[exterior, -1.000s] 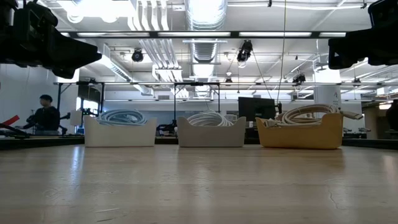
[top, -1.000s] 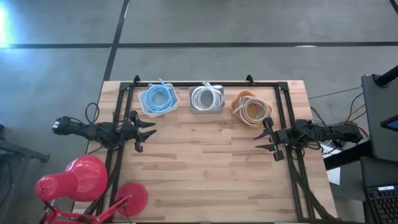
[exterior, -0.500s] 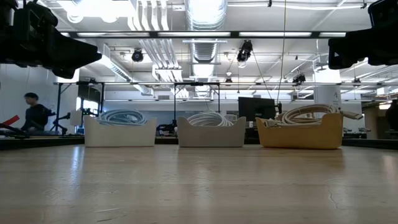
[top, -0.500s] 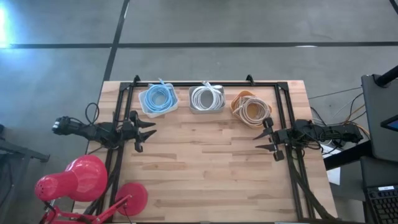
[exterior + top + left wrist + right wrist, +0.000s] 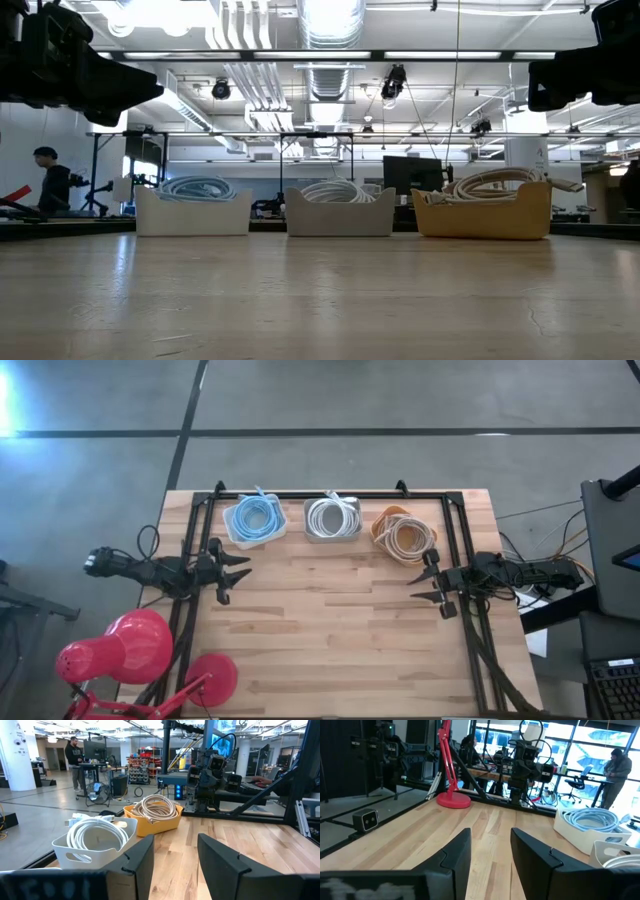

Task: Pick & Place USB Port
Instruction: Return to Home Position

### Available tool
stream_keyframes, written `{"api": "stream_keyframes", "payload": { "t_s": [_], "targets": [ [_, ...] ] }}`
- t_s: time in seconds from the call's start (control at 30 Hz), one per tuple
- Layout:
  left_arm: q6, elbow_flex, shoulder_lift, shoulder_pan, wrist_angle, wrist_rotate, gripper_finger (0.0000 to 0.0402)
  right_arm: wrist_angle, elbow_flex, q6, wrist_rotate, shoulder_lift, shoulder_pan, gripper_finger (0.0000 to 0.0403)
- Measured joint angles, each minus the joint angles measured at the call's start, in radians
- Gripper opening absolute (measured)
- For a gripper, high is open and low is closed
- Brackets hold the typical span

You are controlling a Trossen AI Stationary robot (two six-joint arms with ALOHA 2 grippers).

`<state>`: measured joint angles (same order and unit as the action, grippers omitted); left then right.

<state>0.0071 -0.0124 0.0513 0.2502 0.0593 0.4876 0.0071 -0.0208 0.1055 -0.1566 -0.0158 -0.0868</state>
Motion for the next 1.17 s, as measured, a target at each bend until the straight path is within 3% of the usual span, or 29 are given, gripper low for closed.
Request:
{"api": "stream_keyframes", "payload": {
  "t_s": [1.17],
  "targets": [
    [0.000,0.000,0.000,0.000,0.000,0.000,0.0156,0.000,0.000,0.002,0.000,0.000,0.000,0.0138]
  ]
}}
